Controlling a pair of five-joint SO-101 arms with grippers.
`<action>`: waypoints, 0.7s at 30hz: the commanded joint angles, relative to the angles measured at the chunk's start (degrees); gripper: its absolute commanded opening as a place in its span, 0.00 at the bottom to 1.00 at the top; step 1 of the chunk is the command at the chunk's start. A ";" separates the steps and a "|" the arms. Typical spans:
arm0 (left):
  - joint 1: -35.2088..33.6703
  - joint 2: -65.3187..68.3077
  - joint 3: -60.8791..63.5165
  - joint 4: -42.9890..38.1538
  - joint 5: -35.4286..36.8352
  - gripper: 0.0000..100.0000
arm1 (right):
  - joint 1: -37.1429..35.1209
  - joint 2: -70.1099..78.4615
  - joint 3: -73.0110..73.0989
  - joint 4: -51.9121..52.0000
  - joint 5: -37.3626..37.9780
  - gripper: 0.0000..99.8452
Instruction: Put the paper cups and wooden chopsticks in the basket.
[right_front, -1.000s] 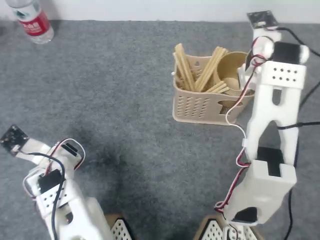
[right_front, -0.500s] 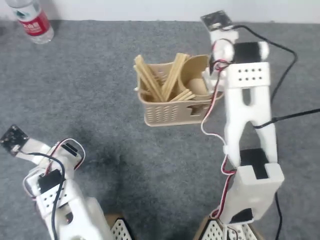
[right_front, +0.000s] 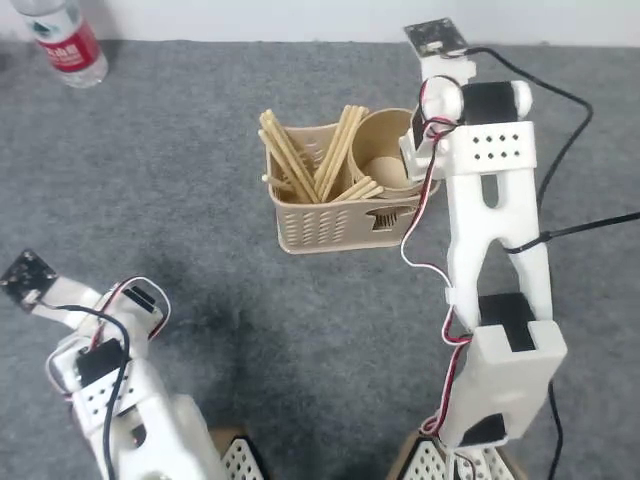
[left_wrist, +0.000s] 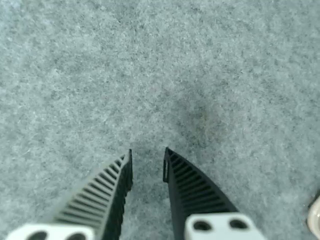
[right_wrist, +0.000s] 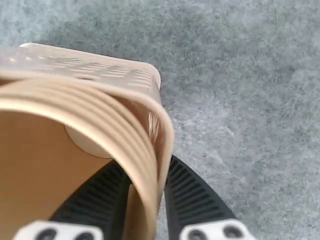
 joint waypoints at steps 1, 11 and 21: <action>0.35 -0.79 -0.84 -0.70 -0.35 0.09 | 1.36 -1.36 -0.62 2.15 -0.79 0.01; 0.35 -0.79 -0.84 -0.70 -0.35 0.09 | 1.71 -1.63 -0.97 2.24 -1.14 0.01; 0.35 -0.79 -0.84 -0.70 -0.35 0.09 | 3.21 -6.90 -1.05 1.98 -3.52 0.01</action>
